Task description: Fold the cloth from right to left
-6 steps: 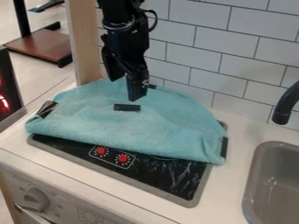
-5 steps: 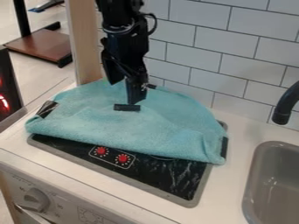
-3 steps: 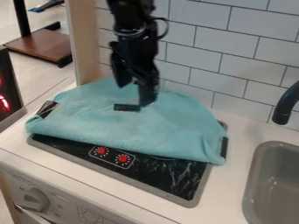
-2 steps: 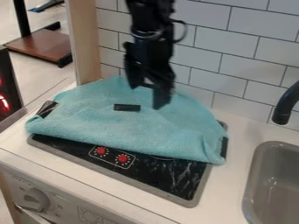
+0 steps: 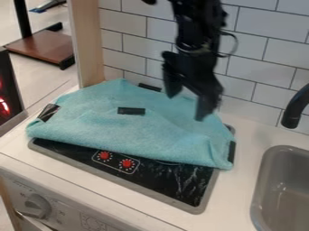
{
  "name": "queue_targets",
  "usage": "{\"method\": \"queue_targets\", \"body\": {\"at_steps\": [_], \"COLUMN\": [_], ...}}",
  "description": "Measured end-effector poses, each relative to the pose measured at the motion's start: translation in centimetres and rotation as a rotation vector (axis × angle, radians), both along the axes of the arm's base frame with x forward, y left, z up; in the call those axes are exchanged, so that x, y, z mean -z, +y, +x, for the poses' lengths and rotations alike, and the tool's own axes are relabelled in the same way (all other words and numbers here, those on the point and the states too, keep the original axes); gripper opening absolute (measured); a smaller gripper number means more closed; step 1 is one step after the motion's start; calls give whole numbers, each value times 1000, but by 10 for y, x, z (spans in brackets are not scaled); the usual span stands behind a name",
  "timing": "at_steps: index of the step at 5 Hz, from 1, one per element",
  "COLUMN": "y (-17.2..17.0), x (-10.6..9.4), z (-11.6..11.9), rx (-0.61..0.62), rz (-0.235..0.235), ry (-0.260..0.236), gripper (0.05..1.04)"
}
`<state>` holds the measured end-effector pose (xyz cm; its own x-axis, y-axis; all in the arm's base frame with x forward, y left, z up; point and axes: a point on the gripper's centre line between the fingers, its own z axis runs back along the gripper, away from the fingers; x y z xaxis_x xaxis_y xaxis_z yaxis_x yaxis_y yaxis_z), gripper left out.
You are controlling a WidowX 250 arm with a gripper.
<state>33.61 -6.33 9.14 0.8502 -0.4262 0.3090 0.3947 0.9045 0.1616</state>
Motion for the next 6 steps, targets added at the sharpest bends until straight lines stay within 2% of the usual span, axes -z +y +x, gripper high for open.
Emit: {"method": "queue_targets", "body": {"at_steps": [1,2,3,5,6], "y": [-21,-28,-45,-70,-75], "x": [9,12,29,57,60], "z": [5,6,1,-1,-2], "rx": [40,70,127,193,206], "rz": [-8,-17,12,37,47], "ry": [4,-9,20,85,99], "gripper": [999,999,999,999,999]}}
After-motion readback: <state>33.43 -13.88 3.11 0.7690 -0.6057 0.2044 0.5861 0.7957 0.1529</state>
